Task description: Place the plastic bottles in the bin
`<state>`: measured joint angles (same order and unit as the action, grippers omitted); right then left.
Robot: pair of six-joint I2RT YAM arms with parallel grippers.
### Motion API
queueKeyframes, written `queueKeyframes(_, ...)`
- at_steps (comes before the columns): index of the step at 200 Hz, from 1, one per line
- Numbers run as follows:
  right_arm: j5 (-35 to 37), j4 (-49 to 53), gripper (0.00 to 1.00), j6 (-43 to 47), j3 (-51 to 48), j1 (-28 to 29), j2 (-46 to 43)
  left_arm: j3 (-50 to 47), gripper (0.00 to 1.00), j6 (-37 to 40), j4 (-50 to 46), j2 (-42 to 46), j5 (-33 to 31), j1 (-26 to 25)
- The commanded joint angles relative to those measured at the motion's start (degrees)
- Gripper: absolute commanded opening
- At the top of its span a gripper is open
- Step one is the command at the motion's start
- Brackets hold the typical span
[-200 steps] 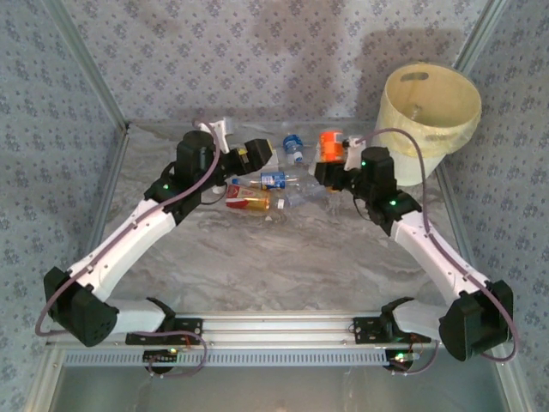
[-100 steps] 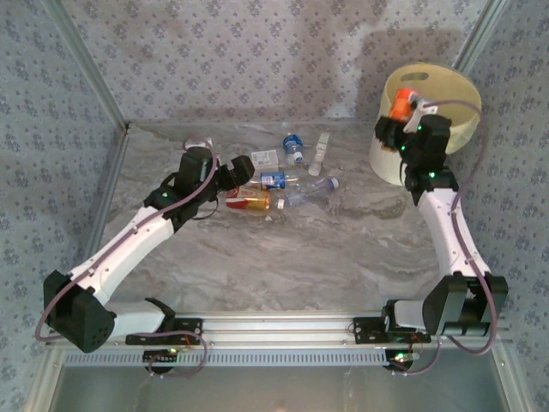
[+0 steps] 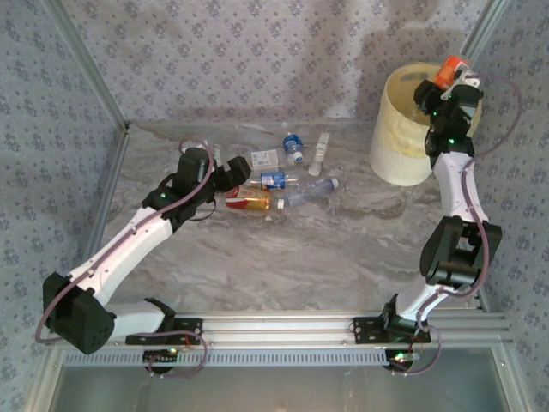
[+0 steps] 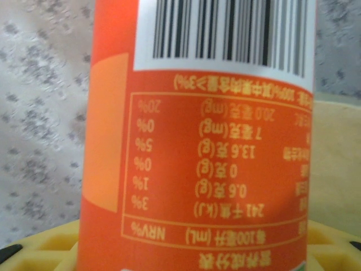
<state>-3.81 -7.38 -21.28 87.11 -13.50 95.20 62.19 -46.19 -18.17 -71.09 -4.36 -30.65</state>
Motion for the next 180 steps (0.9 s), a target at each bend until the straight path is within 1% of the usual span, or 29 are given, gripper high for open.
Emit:
queueKeyframes(1, 4.24, -0.41, 0.44, 2.84, 5.00, -1.00, 2.17, -0.63, 0.98, -1.09, -0.86, 1.77, -0.60, 0.82)
queueKeyframes(25, 8.54, 2.91, 0.50, 8.73, 8.41, -1.19, 5.41, -0.84, 0.98, -1.28, -1.11, 1.74, -0.44, 1.20)
queueKeyframes(58, 15.56, 8.13, 0.65, 14.27, 13.37, -1.19, 8.96, -1.35, 0.98, -1.88, -1.85, 1.59, -0.56, 1.74)
queueKeyframes(89, 22.52, 12.15, 0.79, 15.80, 16.45, -1.24, 10.02, -1.77, 0.98, -2.73, -2.04, 1.22, -0.42, 2.24)
queueKeyframes(97, 23.09, 12.61, 0.82, 15.83, 16.68, -1.18, 9.93, -1.81, 0.98, -2.88, -2.04, 1.06, -0.26, 2.35)
queueKeyframes(180, 23.57, 14.90, 0.84, 17.07, 15.74, -0.23, 6.60, -2.70, 0.98, -3.55, -2.36, -0.05, 0.82, 3.35)
